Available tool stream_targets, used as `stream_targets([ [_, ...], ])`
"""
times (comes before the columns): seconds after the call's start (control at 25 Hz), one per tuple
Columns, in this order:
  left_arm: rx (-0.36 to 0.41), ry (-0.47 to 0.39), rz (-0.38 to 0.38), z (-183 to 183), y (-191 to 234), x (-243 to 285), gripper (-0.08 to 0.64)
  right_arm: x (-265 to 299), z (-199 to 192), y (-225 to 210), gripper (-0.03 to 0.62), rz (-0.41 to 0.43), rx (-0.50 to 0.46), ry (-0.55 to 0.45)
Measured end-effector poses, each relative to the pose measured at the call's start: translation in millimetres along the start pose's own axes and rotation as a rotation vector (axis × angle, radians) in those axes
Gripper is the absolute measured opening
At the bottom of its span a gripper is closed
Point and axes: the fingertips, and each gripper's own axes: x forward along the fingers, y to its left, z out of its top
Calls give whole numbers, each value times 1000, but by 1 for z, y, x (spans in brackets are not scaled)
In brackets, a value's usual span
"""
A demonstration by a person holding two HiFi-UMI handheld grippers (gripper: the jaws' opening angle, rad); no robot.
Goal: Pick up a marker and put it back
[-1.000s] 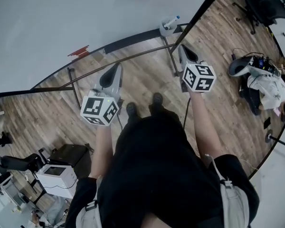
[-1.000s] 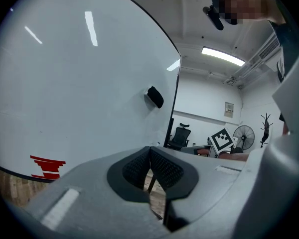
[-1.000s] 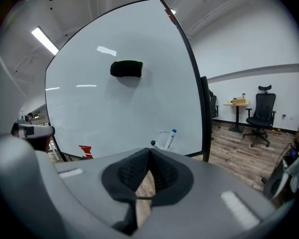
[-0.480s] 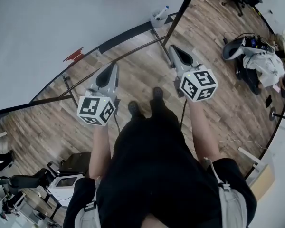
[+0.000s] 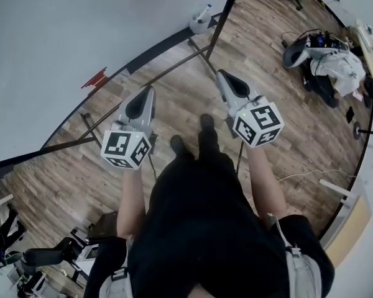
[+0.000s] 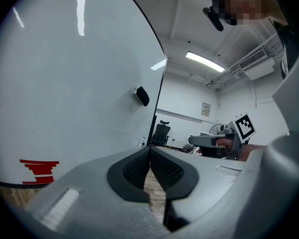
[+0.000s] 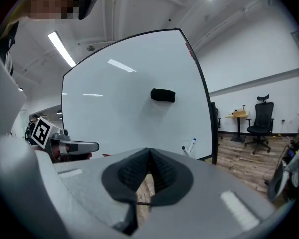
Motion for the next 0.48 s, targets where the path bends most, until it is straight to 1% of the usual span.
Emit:
stream_targets([
  [0.28,7,1,-31,-4,-1,-15,11,-17,-6,21,0,-32,-10,-5],
  [0.48,25,-4,-55,2,-10,-18,12,-19,-3,28,2,-43,-21,-3],
])
